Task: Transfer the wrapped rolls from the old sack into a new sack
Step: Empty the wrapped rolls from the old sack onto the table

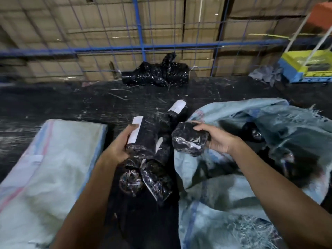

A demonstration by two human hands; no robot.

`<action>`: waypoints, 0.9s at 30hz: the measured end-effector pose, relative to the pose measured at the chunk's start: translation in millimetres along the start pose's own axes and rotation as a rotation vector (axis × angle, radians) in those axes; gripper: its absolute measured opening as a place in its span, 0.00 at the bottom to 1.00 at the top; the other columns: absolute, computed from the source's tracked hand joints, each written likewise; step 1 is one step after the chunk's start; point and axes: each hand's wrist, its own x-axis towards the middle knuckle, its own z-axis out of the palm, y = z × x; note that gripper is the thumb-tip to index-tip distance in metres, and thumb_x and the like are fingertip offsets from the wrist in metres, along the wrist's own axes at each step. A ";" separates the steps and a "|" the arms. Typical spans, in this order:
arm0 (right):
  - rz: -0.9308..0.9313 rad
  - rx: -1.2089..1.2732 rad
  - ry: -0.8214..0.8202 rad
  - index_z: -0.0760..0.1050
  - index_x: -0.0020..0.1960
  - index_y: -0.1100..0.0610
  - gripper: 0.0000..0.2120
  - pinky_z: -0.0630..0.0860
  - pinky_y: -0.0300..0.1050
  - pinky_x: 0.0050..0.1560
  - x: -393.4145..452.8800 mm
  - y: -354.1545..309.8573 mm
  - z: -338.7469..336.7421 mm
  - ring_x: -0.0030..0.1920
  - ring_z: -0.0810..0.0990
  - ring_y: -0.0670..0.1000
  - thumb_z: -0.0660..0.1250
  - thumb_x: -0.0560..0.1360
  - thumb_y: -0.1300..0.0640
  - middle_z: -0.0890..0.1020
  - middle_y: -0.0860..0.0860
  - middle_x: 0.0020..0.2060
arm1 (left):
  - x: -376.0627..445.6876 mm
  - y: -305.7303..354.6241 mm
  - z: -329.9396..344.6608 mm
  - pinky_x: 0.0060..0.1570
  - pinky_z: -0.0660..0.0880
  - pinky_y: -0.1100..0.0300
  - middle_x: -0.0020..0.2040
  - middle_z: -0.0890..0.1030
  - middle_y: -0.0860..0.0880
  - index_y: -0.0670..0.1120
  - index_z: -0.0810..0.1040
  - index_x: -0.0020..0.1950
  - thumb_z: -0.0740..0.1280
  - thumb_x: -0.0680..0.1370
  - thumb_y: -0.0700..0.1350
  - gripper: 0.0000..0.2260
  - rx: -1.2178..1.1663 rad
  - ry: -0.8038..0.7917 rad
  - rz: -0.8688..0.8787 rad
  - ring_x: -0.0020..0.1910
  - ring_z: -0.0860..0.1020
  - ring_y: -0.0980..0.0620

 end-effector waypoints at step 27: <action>-0.590 -0.740 0.708 0.79 0.46 0.48 0.10 0.82 0.49 0.44 31.4 45.1 58.5 0.33 0.83 0.48 0.62 0.78 0.59 0.85 0.46 0.38 | 32.6 -40.6 -27.2 0.57 0.72 0.63 0.58 0.78 0.47 0.48 0.79 0.60 0.66 0.80 0.40 0.10 1.046 0.236 0.744 0.56 0.77 0.52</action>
